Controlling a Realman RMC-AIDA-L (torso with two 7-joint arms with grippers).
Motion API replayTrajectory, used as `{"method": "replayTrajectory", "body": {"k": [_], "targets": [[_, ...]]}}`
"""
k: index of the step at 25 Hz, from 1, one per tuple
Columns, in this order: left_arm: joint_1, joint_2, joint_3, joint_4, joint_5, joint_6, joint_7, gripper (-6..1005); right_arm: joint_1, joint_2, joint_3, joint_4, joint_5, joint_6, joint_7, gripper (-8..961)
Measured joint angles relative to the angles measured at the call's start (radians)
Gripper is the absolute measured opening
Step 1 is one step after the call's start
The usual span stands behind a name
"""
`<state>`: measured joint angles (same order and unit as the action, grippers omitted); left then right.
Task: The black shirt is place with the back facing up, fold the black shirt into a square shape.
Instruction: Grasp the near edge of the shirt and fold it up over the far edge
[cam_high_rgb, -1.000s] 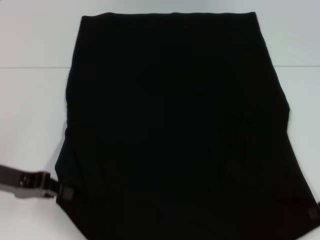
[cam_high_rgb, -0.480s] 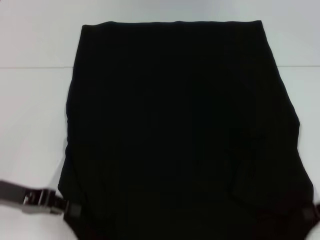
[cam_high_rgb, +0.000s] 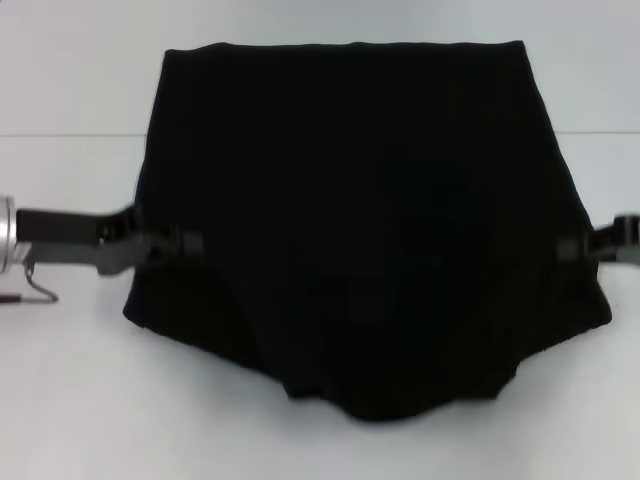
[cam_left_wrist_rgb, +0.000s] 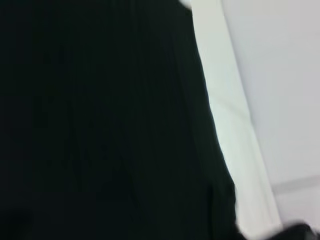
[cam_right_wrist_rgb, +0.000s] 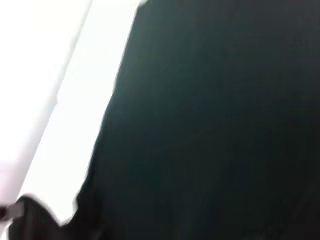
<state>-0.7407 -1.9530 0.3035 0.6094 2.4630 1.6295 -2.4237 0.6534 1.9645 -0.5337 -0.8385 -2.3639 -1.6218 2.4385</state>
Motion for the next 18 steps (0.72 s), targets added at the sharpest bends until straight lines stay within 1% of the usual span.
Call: {"method": "replayTrajectory", "body": {"k": [3, 5, 7, 8, 9, 10, 11, 13, 14, 15, 18], "targets": [[-0.012, 0.001, -0.001, -0.005, -0.015, -0.131, -0.045, 115, 0.013, -0.006, 0.014, 0.009, 0.009, 0.135, 0.005, 58], [-0.022, -0.006, 0.003, -0.016, -0.029, -0.233, -0.058, 116, 0.023, -0.005, 0.015, 0.026, 0.011, 0.227, 0.006, 58], [-0.035, -0.013, 0.009, -0.04, -0.036, -0.318, -0.058, 118, 0.04, 0.0, 0.008, 0.07, 0.012, 0.353, -0.001, 58], [-0.046, -0.018, 0.019, -0.061, -0.036, -0.372, -0.057, 118, 0.05, 0.003, 0.002, 0.102, 0.013, 0.411, -0.006, 58], [-0.046, -0.018, 0.019, -0.061, -0.036, -0.372, -0.057, 119, 0.066, 0.008, -0.006, 0.146, 0.013, 0.473, -0.018, 58], [-0.056, -0.022, 0.03, -0.078, -0.037, -0.418, -0.055, 120, 0.082, 0.012, -0.014, 0.192, 0.013, 0.537, -0.031, 58], [-0.074, -0.035, 0.076, -0.102, -0.037, -0.503, -0.054, 120, 0.098, 0.018, -0.021, 0.236, 0.013, 0.603, -0.047, 58], [-0.082, -0.043, 0.113, -0.105, -0.036, -0.551, -0.056, 122, 0.128, 0.029, -0.04, 0.301, 0.013, 0.702, -0.072, 58], [-0.082, -0.043, 0.113, -0.105, -0.036, -0.551, -0.056, 123, 0.148, 0.042, -0.062, 0.336, 0.012, 0.768, -0.084, 58], [-0.088, -0.051, 0.159, -0.103, -0.037, -0.591, -0.06, 123, 0.148, 0.042, -0.062, 0.336, 0.012, 0.768, -0.084, 58], [-0.101, -0.055, 0.201, -0.095, -0.038, -0.623, -0.057, 125, 0.164, 0.056, -0.081, 0.344, 0.012, 0.823, -0.088, 58]]}}
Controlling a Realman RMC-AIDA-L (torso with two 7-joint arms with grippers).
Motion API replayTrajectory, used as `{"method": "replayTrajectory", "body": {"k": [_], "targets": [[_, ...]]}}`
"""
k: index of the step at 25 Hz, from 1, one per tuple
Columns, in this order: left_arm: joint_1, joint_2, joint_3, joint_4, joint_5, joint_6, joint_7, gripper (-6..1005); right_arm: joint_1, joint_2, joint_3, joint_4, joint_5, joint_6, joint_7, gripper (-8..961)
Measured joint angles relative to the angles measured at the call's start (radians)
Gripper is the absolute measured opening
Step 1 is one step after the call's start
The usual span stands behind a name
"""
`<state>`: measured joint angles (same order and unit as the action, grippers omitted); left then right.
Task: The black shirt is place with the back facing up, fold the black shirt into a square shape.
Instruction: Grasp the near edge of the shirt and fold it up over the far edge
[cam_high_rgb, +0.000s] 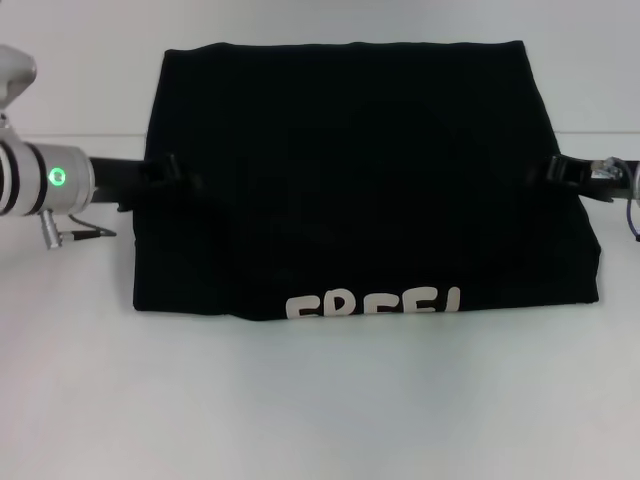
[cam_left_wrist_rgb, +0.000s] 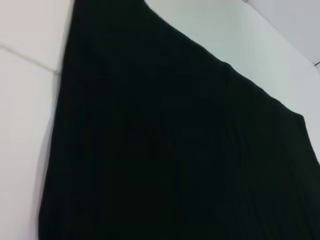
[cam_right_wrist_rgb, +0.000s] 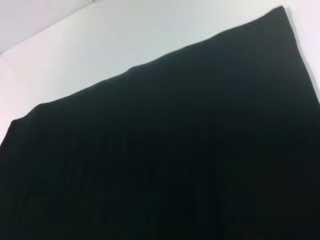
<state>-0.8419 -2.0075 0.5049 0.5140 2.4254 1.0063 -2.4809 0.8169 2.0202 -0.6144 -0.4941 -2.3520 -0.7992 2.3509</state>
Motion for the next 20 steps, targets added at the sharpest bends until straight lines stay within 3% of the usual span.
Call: {"method": "replayTrajectory", "body": {"k": [3, 13, 20], "targets": [[-0.016, 0.004, 0.026, 0.013, 0.0, -0.031, 0.005, 128, 0.008, 0.002, -0.006, -0.006, 0.002, 0.022, 0.002, 58], [-0.083, -0.001, 0.158, -0.014, 0.002, -0.273, 0.005, 135, 0.05, -0.025, -0.017, 0.01, -0.001, 0.17, 0.002, 57], [-0.1, -0.036, 0.249, -0.054, 0.006, -0.411, 0.0, 140, 0.086, -0.021, -0.108, 0.069, -0.002, 0.331, 0.001, 57]]}}
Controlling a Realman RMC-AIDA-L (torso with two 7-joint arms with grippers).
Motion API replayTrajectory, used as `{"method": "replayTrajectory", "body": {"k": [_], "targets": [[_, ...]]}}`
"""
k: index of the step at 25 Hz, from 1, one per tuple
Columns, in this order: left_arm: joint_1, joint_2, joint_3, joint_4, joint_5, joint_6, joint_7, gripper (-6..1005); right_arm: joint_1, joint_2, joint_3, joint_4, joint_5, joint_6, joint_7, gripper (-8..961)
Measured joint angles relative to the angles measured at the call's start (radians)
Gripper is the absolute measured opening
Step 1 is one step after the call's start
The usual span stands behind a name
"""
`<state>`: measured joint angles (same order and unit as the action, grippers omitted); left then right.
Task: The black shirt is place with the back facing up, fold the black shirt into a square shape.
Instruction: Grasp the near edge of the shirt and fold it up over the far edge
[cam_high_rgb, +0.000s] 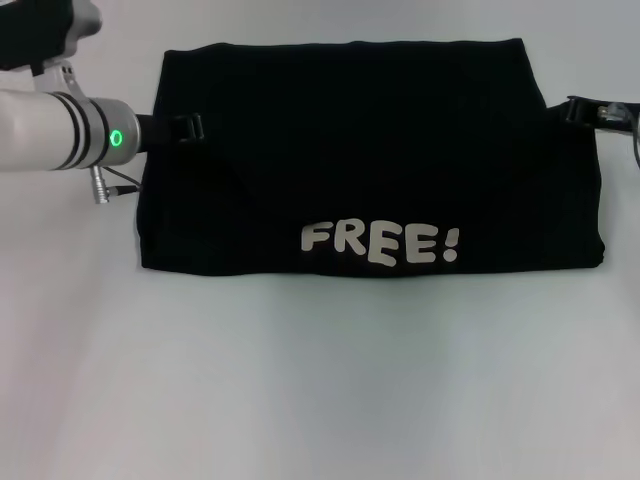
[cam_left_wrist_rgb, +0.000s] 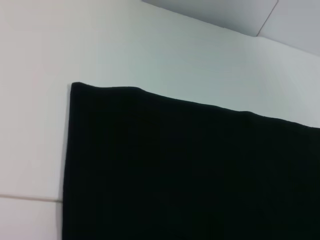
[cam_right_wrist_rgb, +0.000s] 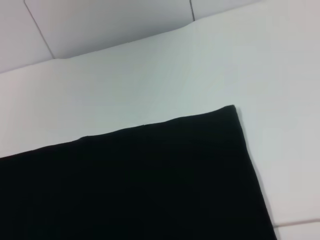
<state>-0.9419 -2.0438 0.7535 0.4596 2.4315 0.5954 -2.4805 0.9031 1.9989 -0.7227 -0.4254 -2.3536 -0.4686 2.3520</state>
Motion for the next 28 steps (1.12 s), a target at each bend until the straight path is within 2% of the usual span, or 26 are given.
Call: {"method": "replayTrajectory", "body": {"k": [4, 11, 14, 17, 19, 22, 26, 28], "targets": [[0.001, -0.009, 0.002, 0.0, 0.0, -0.027, -0.004, 142, 0.01, 0.005, -0.015, 0.012, 0.0, 0.042, -0.001, 57], [0.011, -0.007, -0.001, 0.023, -0.003, -0.032, -0.03, 147, 0.017, -0.004, -0.021, 0.01, -0.001, 0.033, -0.001, 58], [0.015, -0.018, 0.012, 0.025, -0.001, -0.032, 0.0, 150, 0.016, 0.0, -0.049, 0.016, -0.002, 0.039, -0.002, 58], [0.02, -0.027, 0.019, 0.024, -0.001, -0.032, 0.027, 152, 0.012, -0.002, -0.084, 0.02, -0.007, 0.012, 0.002, 58], [0.018, -0.025, 0.019, 0.009, 0.0, -0.027, 0.025, 153, 0.012, -0.009, -0.103, 0.028, -0.019, -0.019, 0.008, 58], [0.005, -0.006, 0.015, 0.001, 0.001, 0.059, -0.001, 155, 0.023, -0.026, -0.116, 0.031, -0.063, -0.087, 0.05, 58], [0.024, 0.041, -0.005, 0.099, -0.002, 0.347, -0.134, 158, 0.014, -0.062, -0.103, -0.084, -0.101, -0.298, 0.2, 209], [0.052, 0.062, -0.042, 0.169, -0.004, 0.498, -0.166, 237, 0.004, -0.073, -0.087, -0.158, -0.099, -0.407, 0.246, 289]]}}
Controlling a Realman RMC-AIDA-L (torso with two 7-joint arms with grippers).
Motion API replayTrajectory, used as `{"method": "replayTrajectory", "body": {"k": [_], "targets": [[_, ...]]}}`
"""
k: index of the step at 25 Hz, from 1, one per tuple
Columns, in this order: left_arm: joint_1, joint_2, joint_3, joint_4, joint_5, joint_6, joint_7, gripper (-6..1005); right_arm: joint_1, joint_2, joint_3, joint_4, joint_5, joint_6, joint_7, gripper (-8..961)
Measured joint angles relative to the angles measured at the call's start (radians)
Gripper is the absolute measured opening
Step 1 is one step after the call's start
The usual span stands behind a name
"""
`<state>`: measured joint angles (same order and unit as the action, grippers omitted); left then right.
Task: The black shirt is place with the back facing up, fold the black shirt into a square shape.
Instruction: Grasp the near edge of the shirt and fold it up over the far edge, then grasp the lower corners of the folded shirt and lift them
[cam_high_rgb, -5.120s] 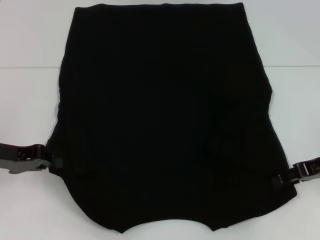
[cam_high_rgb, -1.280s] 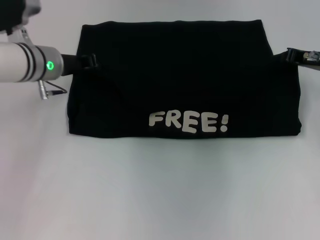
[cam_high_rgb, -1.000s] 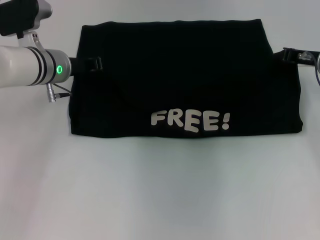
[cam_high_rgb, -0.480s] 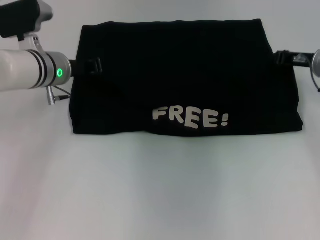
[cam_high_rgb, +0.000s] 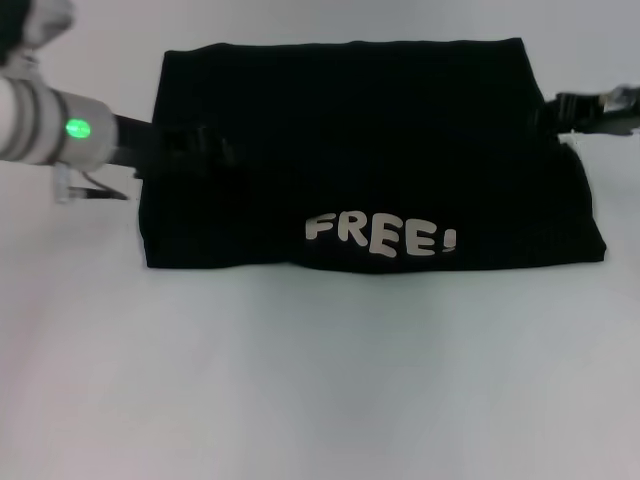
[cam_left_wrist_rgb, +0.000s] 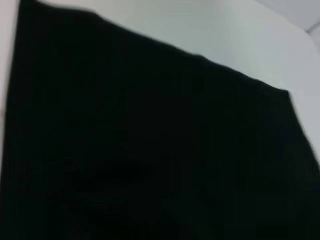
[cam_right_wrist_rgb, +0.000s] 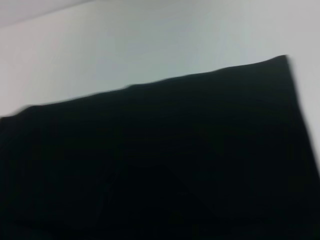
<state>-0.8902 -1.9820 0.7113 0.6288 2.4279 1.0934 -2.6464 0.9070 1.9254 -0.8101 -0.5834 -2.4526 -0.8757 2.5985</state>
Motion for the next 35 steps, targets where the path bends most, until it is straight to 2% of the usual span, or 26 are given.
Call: {"method": "replayTrajectory", "body": {"k": [4, 6, 10, 15, 18, 21, 28, 35], "targets": [[0.041, 0.038, -0.101, 0.047, 0.003, 0.224, 0.019, 394, -0.012, -0.017, 0.039, -0.091, -0.001, -0.185, 0.067, 455], [0.061, 0.043, -0.142, 0.05, 0.004, 0.271, 0.055, 465, -0.011, -0.021, 0.057, -0.11, -0.002, -0.239, 0.082, 519], [0.109, 0.042, -0.187, 0.05, 0.008, 0.311, 0.128, 607, -0.008, -0.025, 0.078, -0.134, -0.004, -0.297, 0.111, 607], [0.154, 0.021, -0.191, 0.042, 0.068, 0.216, 0.143, 830, -0.012, -0.034, 0.112, -0.162, -0.003, -0.321, 0.135, 716], [0.182, -0.005, -0.19, 0.038, 0.071, 0.146, 0.145, 855, -0.019, -0.036, 0.123, -0.165, -0.003, -0.322, 0.133, 825], [0.191, -0.022, -0.192, 0.025, 0.06, 0.084, 0.184, 869, -0.025, -0.037, 0.124, -0.16, -0.004, -0.315, 0.128, 822], [0.177, -0.039, -0.182, -0.01, 0.042, 0.008, 0.273, 851, -0.027, -0.037, 0.125, -0.157, -0.005, -0.309, 0.126, 816], [0.165, -0.045, -0.113, -0.035, 0.047, -0.098, 0.277, 639, -0.028, -0.037, 0.126, -0.157, -0.005, -0.308, 0.124, 809]]}}
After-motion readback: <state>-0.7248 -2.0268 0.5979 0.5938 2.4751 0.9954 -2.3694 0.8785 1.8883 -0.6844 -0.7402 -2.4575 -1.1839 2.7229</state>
